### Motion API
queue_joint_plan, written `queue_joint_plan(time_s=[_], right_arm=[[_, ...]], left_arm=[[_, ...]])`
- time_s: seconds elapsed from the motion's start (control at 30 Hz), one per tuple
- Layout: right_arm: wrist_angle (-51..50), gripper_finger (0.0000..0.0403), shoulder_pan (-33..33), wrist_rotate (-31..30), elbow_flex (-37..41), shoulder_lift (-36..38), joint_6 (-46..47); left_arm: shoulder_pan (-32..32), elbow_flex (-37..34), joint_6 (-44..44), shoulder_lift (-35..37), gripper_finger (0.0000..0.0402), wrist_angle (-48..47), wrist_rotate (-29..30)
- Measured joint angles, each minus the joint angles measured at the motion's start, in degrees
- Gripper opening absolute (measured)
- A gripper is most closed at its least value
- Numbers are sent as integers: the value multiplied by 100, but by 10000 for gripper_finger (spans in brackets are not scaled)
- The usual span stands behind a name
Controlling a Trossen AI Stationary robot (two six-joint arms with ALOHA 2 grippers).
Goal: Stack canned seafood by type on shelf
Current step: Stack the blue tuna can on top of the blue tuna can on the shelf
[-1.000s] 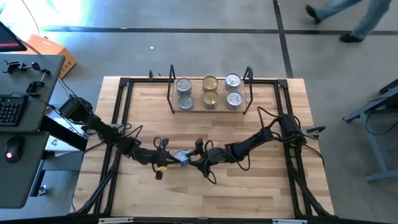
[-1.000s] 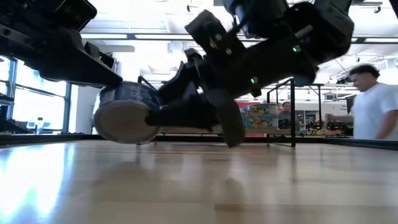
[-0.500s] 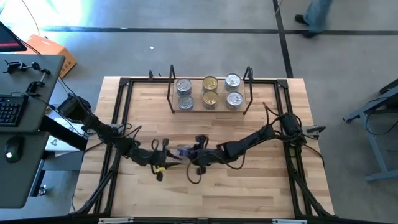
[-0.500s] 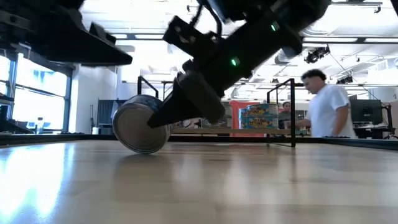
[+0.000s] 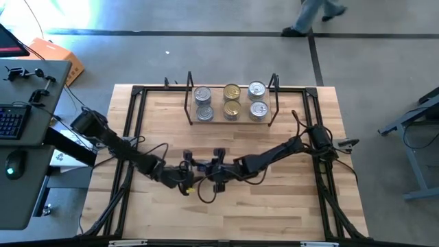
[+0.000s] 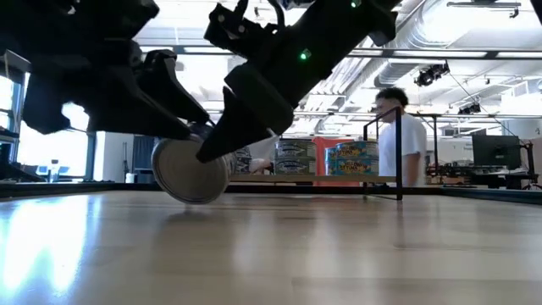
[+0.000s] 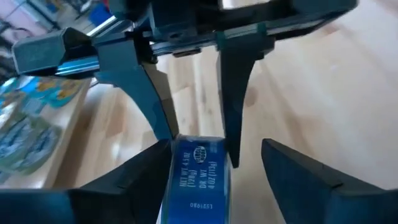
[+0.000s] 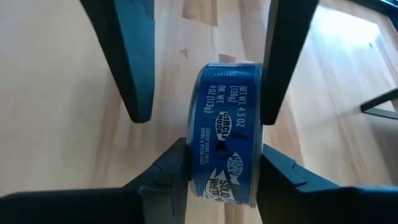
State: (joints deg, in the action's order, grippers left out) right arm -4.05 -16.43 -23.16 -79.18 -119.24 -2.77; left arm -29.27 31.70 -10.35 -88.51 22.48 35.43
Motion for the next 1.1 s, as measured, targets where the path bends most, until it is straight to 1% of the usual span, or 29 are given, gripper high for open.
queue_joint_plan(time_s=[0.07,0.17,0.33,0.4,0.5,0.6,0.7,0.8,0.87,0.9,1.0,1.1], right_arm=[[-7,119,10,7,2,-2,46],[-10,125,11,115,7,-2,61],[85,170,-11,240,5,2,129],[83,177,-15,262,4,7,129],[54,177,-10,290,4,7,128],[55,170,-4,283,4,7,127],[57,166,-8,286,4,7,129],[1,166,-7,322,4,75,130],[-96,167,-6,424,4,204,145],[-169,167,-6,504,4,297,146],[-561,167,-6,603,4,628,136],[-965,167,-6,601,62,904,146]], left_arm=[[0,50,36,-77,246,-112,195],[-5,61,47,-114,238,-137,200],[11,35,104,-130,194,-365,240],[8,39,164,-121,177,-502,267],[7,46,315,-120,164,-665,312],[8,46,535,-120,165,-663,316],[8,46,570,-120,166,-664,241],[8,36,692,-120,149,-672,149],[6,-17,870,-117,129,-651,149],[6,-48,974,-113,126,-639,151],[6,-187,1315,-105,126,-554,165],[-22,-452,1543,-100,126,-156,202]])
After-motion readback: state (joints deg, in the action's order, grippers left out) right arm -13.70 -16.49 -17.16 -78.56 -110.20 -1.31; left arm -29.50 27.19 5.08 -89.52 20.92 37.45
